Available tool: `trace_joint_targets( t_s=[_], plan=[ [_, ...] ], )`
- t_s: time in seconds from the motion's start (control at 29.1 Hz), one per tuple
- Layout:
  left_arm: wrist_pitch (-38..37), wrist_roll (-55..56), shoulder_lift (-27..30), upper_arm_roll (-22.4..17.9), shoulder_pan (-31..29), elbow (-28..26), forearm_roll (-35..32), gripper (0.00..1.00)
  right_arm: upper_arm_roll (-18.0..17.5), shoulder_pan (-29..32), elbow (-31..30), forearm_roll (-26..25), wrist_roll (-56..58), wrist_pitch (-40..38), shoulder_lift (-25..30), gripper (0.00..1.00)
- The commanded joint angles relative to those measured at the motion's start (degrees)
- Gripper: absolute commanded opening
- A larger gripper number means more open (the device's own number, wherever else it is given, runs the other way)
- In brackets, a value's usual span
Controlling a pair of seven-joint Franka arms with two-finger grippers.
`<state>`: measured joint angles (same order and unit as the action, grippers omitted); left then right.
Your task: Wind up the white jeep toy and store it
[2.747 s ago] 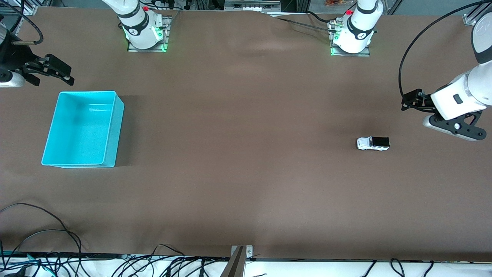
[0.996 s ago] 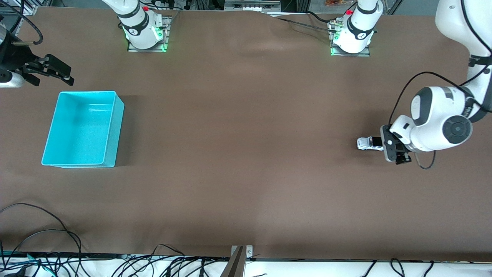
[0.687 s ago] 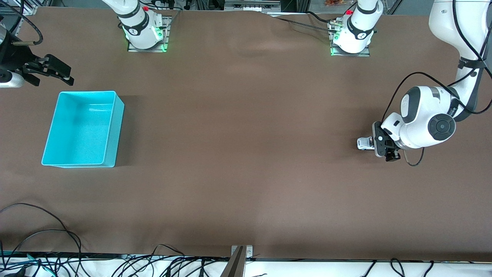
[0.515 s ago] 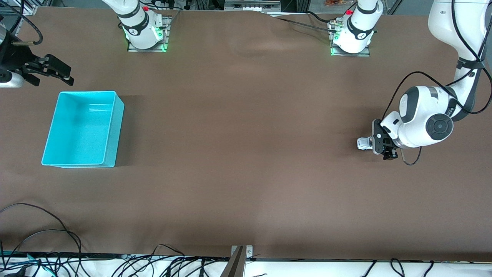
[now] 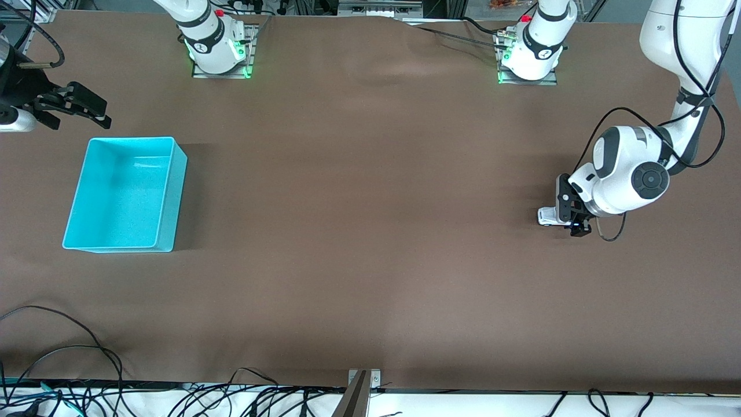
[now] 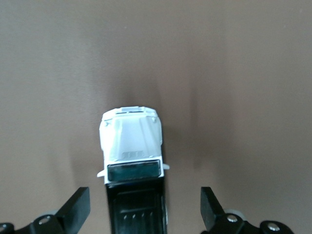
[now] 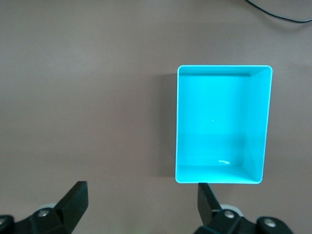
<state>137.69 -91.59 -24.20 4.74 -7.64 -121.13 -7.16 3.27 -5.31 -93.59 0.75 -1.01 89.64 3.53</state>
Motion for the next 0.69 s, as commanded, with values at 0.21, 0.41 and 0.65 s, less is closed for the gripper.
trace_joint_targets(
  t_s=[0.21,0.41,0.65],
  plan=[
    [2.1,-1.0,-0.9,0.2,-0.5,-0.3,-1.4,0.62,0.1,0.3,-0.4,0.9,0.0,0.0,0.6,1.00],
    [2.1,-1.0,-1.3,0.2,-0.3,0.2,-1.4,0.09,0.1,0.3,-0.4,0.9,0.0,0.0,0.6,1.00],
    [2.1,-0.1,-1.4,0.2,-0.1,0.4,-3.7,0.00,0.1,0.3,-0.4,0.9,0.0,0.0,0.6,1.00]
  ],
)
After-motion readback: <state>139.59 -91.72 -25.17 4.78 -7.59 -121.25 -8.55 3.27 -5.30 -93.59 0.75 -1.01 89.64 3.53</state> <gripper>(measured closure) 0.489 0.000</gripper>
